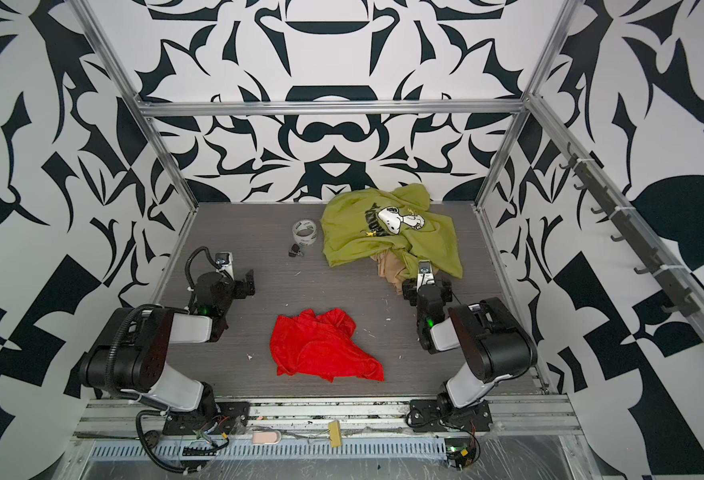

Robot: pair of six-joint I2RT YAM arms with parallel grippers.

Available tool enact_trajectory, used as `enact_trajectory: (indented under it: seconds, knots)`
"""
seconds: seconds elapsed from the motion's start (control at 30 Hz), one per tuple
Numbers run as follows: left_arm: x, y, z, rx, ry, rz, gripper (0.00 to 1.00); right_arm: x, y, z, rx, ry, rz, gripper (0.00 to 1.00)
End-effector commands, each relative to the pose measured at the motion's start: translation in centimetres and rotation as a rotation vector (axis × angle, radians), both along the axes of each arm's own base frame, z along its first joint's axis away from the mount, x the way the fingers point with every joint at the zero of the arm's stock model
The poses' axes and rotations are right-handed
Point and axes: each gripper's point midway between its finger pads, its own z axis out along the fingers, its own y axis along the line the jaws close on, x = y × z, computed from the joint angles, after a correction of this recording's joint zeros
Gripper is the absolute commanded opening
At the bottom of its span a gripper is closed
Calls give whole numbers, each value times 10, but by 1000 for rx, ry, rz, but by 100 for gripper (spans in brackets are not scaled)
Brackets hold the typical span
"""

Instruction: Pick out a specific cloth from the pile

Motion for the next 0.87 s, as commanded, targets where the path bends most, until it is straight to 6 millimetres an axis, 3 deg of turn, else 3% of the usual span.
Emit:
enact_trajectory:
  seconds: [0.0, 0.83]
  knots:
    - [3, 3, 5, -6, -27, 15, 100, 7, -12, 8, 47, -14, -70, 99]
    - [2, 2, 6, -8, -31, 12, 100, 10, -11, 5, 76, 12, -38, 100]
